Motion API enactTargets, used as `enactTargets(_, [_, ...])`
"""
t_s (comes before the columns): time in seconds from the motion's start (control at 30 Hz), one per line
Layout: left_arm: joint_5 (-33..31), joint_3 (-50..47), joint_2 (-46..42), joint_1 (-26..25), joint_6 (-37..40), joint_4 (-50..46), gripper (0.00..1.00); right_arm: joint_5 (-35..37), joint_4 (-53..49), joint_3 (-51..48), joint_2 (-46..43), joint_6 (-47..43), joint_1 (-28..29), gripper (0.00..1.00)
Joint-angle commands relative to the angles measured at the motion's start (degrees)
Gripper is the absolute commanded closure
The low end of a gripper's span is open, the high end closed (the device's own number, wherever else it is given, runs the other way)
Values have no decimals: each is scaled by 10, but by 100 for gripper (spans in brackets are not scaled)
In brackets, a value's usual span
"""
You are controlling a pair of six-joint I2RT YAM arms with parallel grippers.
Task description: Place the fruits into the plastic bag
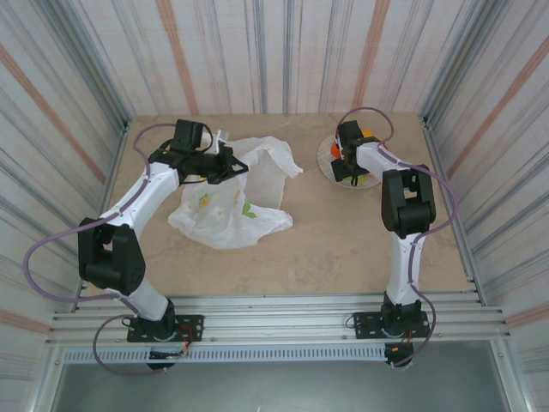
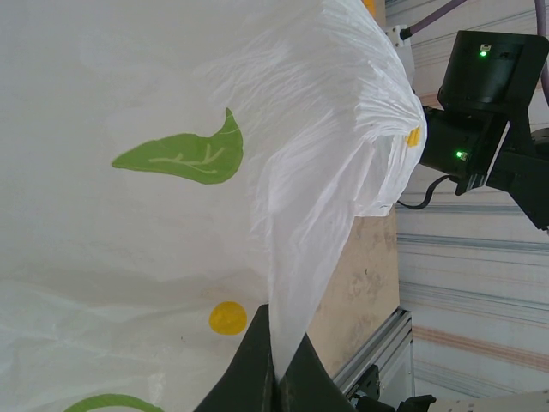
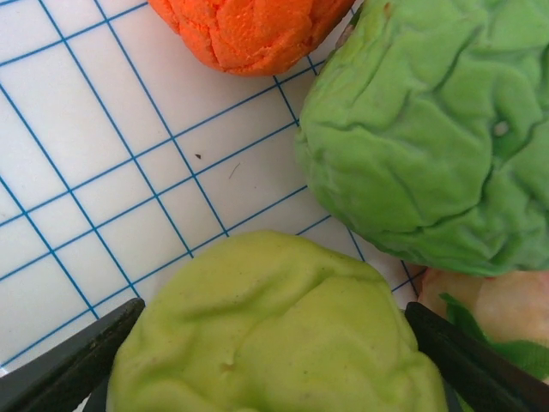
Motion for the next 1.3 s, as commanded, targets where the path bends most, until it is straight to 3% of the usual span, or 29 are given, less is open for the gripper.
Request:
enactTargets(0.0, [16, -7, -21, 4, -2, 11, 100, -13, -16, 13, -5, -5, -3, 30])
enactTargets(0.17, [18, -8, -22, 4, -4, 12, 100, -56, -7, -25, -78, 23, -3, 42])
enactTargets(0.33, [19, -7, -22, 4, -4, 13, 100, -190, 48, -161, -229, 94, 8, 47])
enactTargets(0.47, [26, -7, -21, 4, -9, 15, 100, -295, 166, -323, -345, 202, 50, 49])
enactTargets(0.6, [33, -9, -24, 4, -14, 19, 100, -333, 335, -437, -370, 328, 125, 50])
enactTargets(0.77, [32, -10, -29, 4, -12, 22, 100, -254, 480, -471, -323, 391, 225, 50])
enactTargets(1.03, [37, -12, -23, 4, -16, 26, 100, -192, 677, -470, -236, 435, 270, 50])
enactTargets(1.27, [44, -8, -22, -4, -10, 27, 100, -147, 735, -414, -175, 532, 292, 51])
